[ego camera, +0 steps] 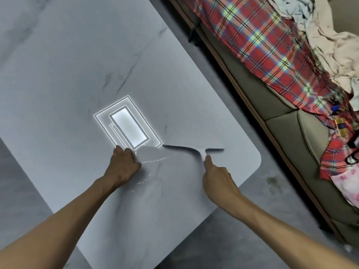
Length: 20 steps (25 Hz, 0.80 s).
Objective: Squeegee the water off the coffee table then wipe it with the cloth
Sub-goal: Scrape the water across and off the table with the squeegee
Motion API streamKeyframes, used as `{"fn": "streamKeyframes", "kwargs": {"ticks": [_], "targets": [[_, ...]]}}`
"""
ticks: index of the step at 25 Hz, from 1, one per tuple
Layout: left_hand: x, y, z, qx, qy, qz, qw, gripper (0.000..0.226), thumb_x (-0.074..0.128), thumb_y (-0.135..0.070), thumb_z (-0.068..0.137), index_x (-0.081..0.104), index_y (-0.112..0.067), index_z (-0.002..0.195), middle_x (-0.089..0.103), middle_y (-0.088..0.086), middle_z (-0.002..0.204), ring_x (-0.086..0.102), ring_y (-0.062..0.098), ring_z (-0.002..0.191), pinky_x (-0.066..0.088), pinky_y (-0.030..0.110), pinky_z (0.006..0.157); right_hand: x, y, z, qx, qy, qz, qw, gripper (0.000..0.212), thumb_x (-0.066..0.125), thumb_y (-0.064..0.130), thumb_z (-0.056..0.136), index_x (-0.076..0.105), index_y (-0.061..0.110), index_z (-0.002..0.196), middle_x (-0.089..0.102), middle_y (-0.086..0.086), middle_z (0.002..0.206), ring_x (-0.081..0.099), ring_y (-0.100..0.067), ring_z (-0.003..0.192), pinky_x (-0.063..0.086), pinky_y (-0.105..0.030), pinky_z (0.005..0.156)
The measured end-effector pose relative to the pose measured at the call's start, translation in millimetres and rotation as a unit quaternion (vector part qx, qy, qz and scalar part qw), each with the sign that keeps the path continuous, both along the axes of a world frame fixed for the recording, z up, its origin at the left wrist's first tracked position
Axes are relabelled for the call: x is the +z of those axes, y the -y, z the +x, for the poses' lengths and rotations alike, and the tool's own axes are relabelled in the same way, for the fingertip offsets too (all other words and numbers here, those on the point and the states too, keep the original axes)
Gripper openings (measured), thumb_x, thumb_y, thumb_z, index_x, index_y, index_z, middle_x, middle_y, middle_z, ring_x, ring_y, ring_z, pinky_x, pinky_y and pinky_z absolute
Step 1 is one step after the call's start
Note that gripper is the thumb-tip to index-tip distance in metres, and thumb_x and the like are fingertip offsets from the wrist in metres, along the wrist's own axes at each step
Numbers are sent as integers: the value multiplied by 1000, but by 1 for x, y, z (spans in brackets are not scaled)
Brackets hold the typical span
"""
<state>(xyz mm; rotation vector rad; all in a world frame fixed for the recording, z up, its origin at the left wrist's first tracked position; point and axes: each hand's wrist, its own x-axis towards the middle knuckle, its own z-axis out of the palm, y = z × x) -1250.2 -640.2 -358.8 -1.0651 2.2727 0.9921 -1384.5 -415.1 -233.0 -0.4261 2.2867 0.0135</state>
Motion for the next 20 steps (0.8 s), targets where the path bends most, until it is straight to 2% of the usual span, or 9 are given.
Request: {"fn": "streamKeyframes", "kwargs": {"ticks": [2, 5, 7, 8, 10, 12, 15, 17, 20], "targets": [[2, -9, 22, -14, -22, -45, 999, 13, 52, -24, 80, 45, -13, 81, 40, 12, 98, 44, 32, 93, 41, 39, 80, 9, -9, -11, -21, -8, -1, 1000, 54, 34, 10, 97, 22, 17, 149, 62, -17, 108, 59, -30, 89, 37, -28, 66], [-1, -9, 47, -28, -32, -82, 996, 15, 54, -22, 81, 45, -11, 85, 40, 10, 94, 40, 28, 90, 38, 36, 79, 12, -13, -59, -81, -101, -22, 991, 33, 34, 11, 98, 39, 9, 130, 63, -24, 106, 56, -33, 80, 37, -31, 65], [-4, -5, 58, -24, -20, -69, 997, 16, 56, -22, 81, 43, -13, 85, 39, 10, 94, 40, 29, 92, 36, 35, 78, 8, -10, -84, -147, -128, -36, 980, 15, 33, 8, 95, 39, 13, 107, 61, -26, 105, 53, -32, 73, 44, -36, 64], [-7, -3, 63, -21, -14, -52, 998, 16, 56, -22, 81, 42, -14, 84, 38, 9, 95, 40, 30, 94, 35, 35, 78, 4, -9, -86, -173, -124, -35, 976, 15, 32, 7, 93, 36, 15, 105, 60, -27, 107, 53, -32, 75, 45, -37, 65], [-13, 0, 69, -18, 1, -6, 1000, 18, 56, -23, 81, 38, -19, 81, 37, 10, 103, 40, 35, 106, 36, 36, 80, -10, -5, -71, -197, -100, -34, 975, 34, 32, 7, 92, 37, 8, 125, 57, -29, 114, 56, -35, 83, 47, -39, 68], [-17, 3, 70, -27, 35, 44, 998, 21, 56, -26, 80, 35, -25, 78, 34, 19, 123, 36, 42, 120, 39, 41, 84, -20, -4, -33, -178, -87, -34, 980, 58, 32, 6, 94, 18, 11, 150, 57, -27, 112, 55, -34, 83, 45, -36, 67], [-22, 8, 67, -37, 74, 60, 995, 20, 54, -31, 78, 36, -25, 82, 24, 31, 140, 27, 49, 132, 39, 41, 82, -18, -5, 28, -89, -56, -33, 994, 68, 36, 4, 96, 2, 13, 154, 60, -20, 100, 58, -31, 85, 43, -32, 66], [-23, 9, 67, -41, 82, 66, 994, 22, 53, -31, 79, 37, -22, 92, 16, 32, 148, 12, 46, 142, 34, 38, 82, -11, -8, 59, -36, -32, -9, 999, 71, 36, 4, 97, -3, 17, 154, 59, -17, 101, 58, -29, 87, 41, -32, 68], [-20, 10, 69, -40, 83, 71, 993, 23, 52, -29, 79, 39, -19, 95, 19, 30, 147, 10, 41, 143, 32, 37, 83, 4, -15, 88, 19, 6, 14, 1000, 71, 36, 6, 97, -5, 21, 154, 56, -14, 106, 48, -22, 81, 38, -30, 68]]}}
